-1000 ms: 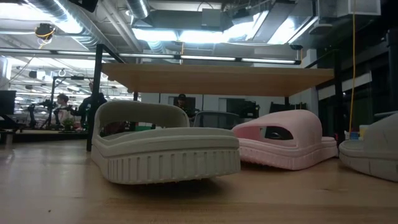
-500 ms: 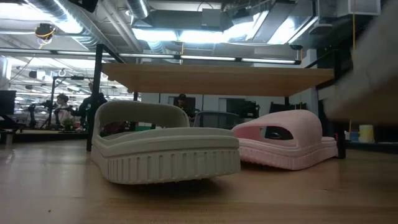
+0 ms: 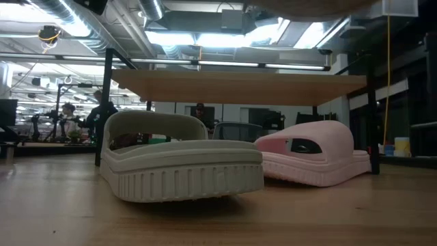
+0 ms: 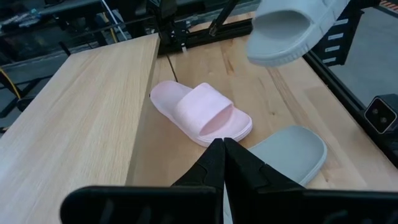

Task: Pick and place slides into the shelf
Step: Put the right gray slide on the shelf

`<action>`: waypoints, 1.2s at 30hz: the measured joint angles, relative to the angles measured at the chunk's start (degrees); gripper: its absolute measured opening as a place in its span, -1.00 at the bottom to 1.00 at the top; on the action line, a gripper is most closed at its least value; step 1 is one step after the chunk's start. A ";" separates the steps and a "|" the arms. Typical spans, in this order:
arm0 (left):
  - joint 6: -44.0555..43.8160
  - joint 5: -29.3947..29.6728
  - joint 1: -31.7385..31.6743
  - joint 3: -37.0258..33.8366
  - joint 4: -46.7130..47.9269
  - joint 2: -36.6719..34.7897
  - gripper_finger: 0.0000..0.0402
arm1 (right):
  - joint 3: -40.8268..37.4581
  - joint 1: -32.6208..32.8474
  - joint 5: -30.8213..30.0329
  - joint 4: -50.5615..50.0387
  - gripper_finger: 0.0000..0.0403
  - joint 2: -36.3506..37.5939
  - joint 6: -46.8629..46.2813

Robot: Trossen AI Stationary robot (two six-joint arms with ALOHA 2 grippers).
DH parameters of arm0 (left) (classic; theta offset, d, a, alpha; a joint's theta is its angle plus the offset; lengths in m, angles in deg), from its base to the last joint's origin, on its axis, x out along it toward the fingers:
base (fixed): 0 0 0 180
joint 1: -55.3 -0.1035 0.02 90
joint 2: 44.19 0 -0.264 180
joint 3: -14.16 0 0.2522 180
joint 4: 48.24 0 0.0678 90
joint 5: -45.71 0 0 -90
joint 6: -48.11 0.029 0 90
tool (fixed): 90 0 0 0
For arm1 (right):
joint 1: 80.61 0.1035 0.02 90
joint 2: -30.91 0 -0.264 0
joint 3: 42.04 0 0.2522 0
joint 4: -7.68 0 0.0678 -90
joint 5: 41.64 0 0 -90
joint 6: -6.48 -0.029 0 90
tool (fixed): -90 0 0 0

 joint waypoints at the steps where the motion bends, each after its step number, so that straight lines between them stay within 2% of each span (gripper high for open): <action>1: -0.32 0.00 0.00 0.00 0.00 -0.01 -1.00 | 0.00 -0.42 -1.53 0.00 -0.94 0.00 1.26; 8: -0.59 -0.02 0.00 0.00 0.00 -0.02 -1.00 | 0.02 -4.37 -9.63 -0.03 -0.94 0.00 7.05; 13: -0.63 0.00 0.00 0.00 -0.02 0.00 -1.00 | 0.02 -7.78 -13.11 -0.03 -0.94 0.02 11.32; 22: -0.74 0.00 0.00 0.00 -0.04 -0.01 -1.00 | 0.02 -14.44 -13.74 0.02 -0.94 0.59 16.26; 27: -2.16 0.02 0.00 0.00 -0.04 -0.02 -1.00 | 0.01 -18.06 -12.45 0.05 -0.94 3.78 16.51; 36: -2.14 0.02 0.02 0.02 -0.04 -0.02 -1.00 | -0.23 -19.78 -15.69 0.13 -0.94 10.06 17.51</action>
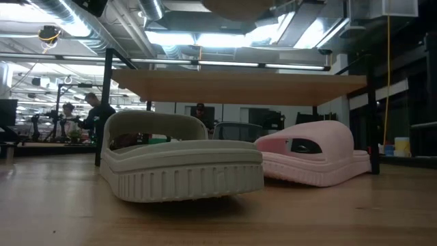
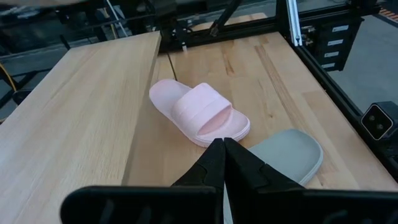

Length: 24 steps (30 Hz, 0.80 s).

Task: Pick and place slides into the shelf
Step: Put the right gray slide on the shelf

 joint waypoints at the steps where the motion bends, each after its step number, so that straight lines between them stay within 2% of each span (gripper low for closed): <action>1: 0.02 0.00 0.00 0.00 0.00 0.00 -1.00 | -0.81 0.00 -0.78 0.09 -0.94 0.57 0.51; 4: -0.04 0.02 0.00 0.00 0.00 0.00 -1.00 | -7.24 -0.05 -3.84 0.04 -0.94 3.55 -1.77; 9: -0.06 0.02 0.00 0.00 0.00 0.02 -1.00 | -24.19 -0.89 -2.97 -0.15 -0.94 13.46 -12.11; 13: 0.00 0.02 0.00 0.00 -0.04 0.00 -1.00 | -33.58 -0.74 -2.91 1.71 -0.94 20.31 -17.12; 18: -0.04 0.50 -0.03 0.00 -0.69 0.00 -1.00 | -38.24 -0.98 -2.48 3.16 -0.94 24.37 -17.20; 24: -0.06 1.75 -0.04 0.00 -1.04 0.00 -1.00 | -40.71 -3.93 -2.95 2.71 -0.94 23.83 -15.94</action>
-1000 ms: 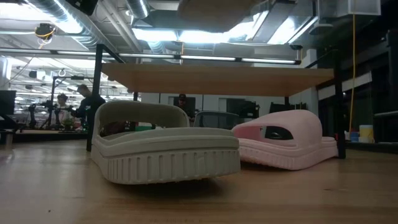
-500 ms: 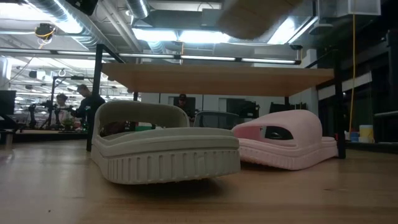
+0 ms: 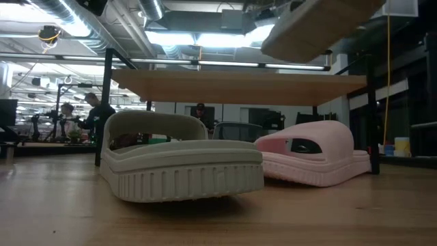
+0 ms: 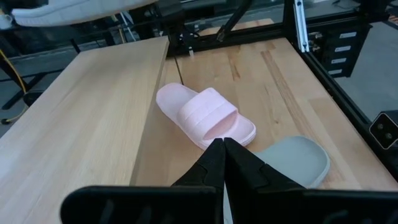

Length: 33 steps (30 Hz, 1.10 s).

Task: Pick and place slides into the shelf
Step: Put the right gray slide on the shelf

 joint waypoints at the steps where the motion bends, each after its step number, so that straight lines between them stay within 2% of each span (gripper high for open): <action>1: 0.01 0.00 0.00 0.00 -0.04 0.00 -1.00 | -0.63 -0.45 -0.16 0.11 -0.94 -0.11 0.03; 8: 0.09 0.02 0.01 0.00 -0.13 0.00 -1.00 | -4.25 -3.49 -0.49 3.06 -0.94 -0.23 0.07; 18: 0.14 0.02 0.00 0.00 0.41 0.00 -1.00 | -4.99 -6.01 -0.47 4.00 -0.94 -0.36 0.31; 27: 0.17 0.02 0.00 0.00 1.43 0.00 -1.00 | -4.99 -6.68 -0.40 4.98 -0.94 -0.36 6.04; 33: 0.17 0.02 0.00 0.00 1.50 0.00 -1.00 | -4.99 -9.77 2.05 6.48 -0.94 -0.36 9.33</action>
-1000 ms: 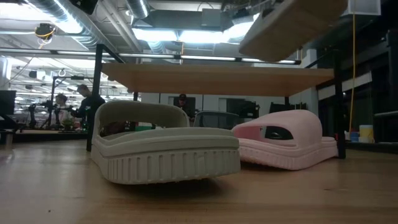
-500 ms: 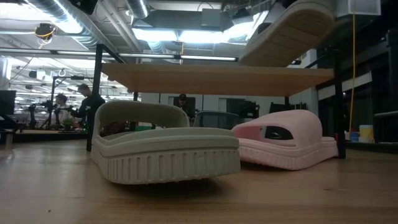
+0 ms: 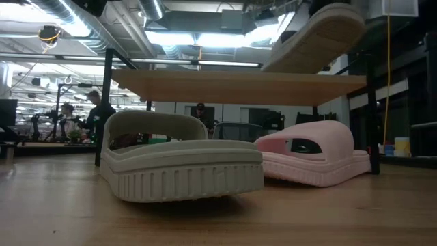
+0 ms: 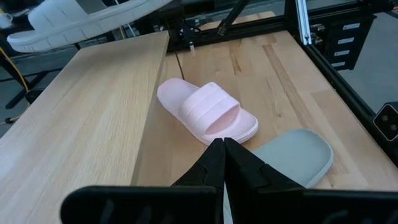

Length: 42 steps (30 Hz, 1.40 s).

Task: Pick and place slides into the shelf
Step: Put the right gray slide on the shelf

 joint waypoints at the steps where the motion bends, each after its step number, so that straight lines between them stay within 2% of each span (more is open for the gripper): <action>1: 0.00 0.00 0.01 0.00 0.00 0.00 -1.00 | 0.00 -0.73 0.95 -0.01 -0.94 0.00 0.03; 7: 0.01 0.00 0.01 0.00 0.04 0.00 -1.00 | 0.00 -3.20 3.53 0.01 -0.94 0.00 0.18; 28: 0.02 0.00 0.01 0.00 1.97 0.00 -1.00 | 0.00 -3.13 7.52 0.24 -0.94 -0.21 -0.50; 42: 0.02 0.00 0.00 0.00 2.10 0.00 -1.00 | 0.02 -2.44 5.85 -2.17 -0.94 -5.25 -1.94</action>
